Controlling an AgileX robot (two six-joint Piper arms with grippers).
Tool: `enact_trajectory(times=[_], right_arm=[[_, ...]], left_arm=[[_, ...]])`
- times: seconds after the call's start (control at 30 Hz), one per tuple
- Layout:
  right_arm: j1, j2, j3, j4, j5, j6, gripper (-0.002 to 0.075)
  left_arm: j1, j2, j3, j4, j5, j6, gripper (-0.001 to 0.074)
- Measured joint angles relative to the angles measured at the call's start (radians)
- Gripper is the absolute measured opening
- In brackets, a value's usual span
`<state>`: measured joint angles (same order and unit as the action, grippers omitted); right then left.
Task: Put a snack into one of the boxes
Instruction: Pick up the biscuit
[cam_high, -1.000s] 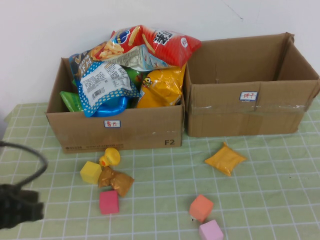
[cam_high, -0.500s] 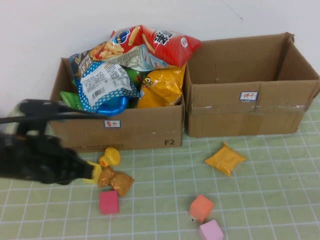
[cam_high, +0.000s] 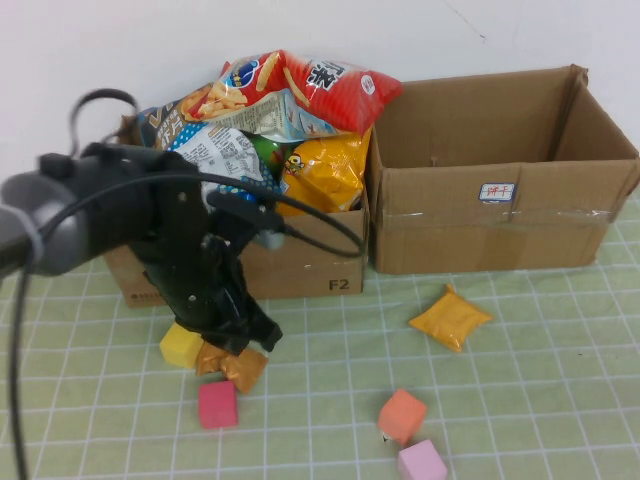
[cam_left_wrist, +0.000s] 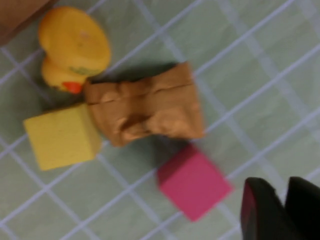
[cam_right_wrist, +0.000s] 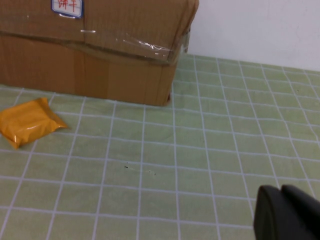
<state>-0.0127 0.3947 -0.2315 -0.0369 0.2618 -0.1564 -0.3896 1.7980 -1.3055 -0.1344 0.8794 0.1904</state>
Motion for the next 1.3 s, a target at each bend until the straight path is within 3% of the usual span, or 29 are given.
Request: enact_trajectory(times=[0.23, 0.37, 0.57, 0.7, 1.07, 1.3], right_arm=[[0.000, 0.000, 0.000, 0.000, -0.002, 0.000, -0.0002], [0.000, 0.000, 0.000, 0.004, -0.009, -0.002, -0.0002], [0.000, 0.000, 0.000, 0.004, -0.013, 0.000, -0.0002], [0.000, 0.000, 0.000, 0.004, -0.013, 0.002, -0.0002], [0.000, 0.000, 0.000, 0.004, -0.024, 0.002, -0.0002], [0.000, 0.000, 0.000, 0.004, -0.024, 0.003, -0.0002]], left_arm=[[0.000, 0.142, -0.082, 0.121, 0.100, 0.038, 0.0439], [-0.010, 0.199, -0.133, 0.153, 0.095, 0.061, 0.0537], [-0.050, 0.248, -0.162, 0.309, 0.083, 0.101, 0.0509], [-0.072, 0.278, -0.162, 0.341, 0.074, 0.232, 0.0486], [-0.194, 0.317, -0.171, 0.309, 0.094, 0.464, 0.0465], [-0.250, 0.321, -0.171, 0.226, 0.136, 0.581, 0.0388]])
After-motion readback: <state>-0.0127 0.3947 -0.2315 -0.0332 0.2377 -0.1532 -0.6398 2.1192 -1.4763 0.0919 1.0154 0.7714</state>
